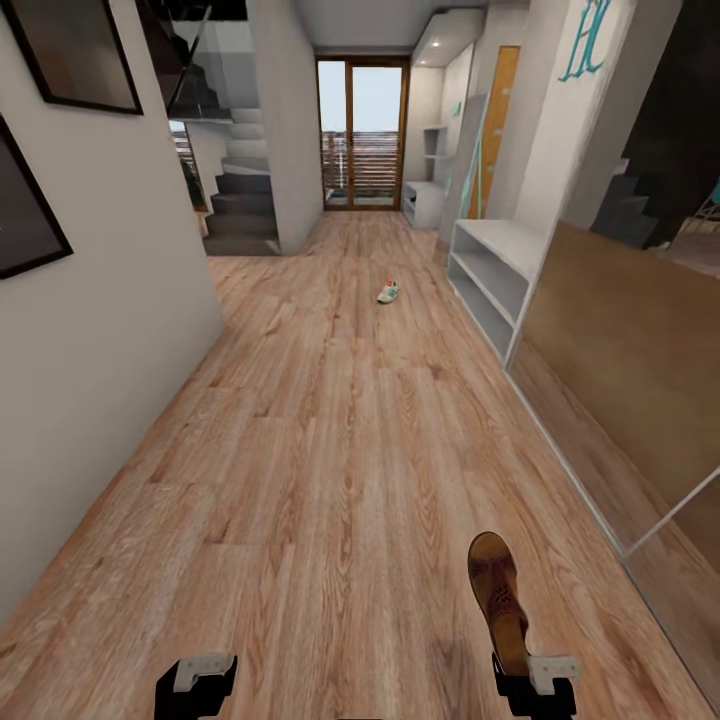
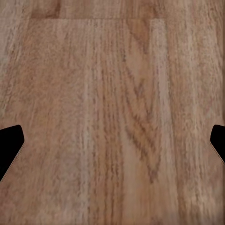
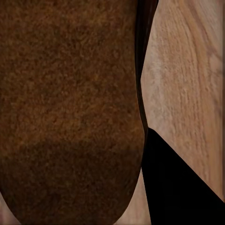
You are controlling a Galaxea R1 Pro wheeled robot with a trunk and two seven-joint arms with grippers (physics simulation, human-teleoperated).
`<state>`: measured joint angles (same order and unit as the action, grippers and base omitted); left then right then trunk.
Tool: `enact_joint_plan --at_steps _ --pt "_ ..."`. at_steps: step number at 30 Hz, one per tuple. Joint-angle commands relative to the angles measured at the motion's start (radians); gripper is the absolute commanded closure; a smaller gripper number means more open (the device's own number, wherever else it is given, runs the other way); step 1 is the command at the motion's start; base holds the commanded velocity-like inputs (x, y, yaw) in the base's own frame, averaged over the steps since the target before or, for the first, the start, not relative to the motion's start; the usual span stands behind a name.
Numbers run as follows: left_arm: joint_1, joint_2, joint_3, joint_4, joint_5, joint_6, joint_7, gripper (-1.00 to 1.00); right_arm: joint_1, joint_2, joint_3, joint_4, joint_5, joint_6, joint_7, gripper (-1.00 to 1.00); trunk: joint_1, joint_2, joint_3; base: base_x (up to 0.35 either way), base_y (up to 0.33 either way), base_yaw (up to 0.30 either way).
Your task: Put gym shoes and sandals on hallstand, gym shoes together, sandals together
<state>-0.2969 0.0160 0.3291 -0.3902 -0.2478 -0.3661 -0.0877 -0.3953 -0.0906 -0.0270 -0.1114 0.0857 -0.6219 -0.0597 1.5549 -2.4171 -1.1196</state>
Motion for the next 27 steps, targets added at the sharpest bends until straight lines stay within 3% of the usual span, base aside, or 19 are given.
enact_joint_plan --at_steps 1,12,27 --pt "-0.001 -0.001 0.008 0.001 -0.007 -0.004 -0.007 -1.0 0.0 0.0 -0.002 0.001 0.006 -0.002 -0.005 1.0 -0.004 0.007 0.004 0.0 0.0 0.0" --pt "-0.001 -0.002 0.008 0.001 -0.006 -0.003 -0.007 -1.0 0.0 0.001 -0.002 0.001 0.006 -0.002 -0.005 1.0 -0.046 0.084 0.056 0.0 0.0 0.0" --pt "-0.001 -0.005 0.006 0.001 -0.008 -0.004 -0.009 -1.0 0.0 0.002 -0.002 0.001 0.005 -0.002 -0.006 1.0 -0.046 0.084 0.078 0.003 0.0 0.0"
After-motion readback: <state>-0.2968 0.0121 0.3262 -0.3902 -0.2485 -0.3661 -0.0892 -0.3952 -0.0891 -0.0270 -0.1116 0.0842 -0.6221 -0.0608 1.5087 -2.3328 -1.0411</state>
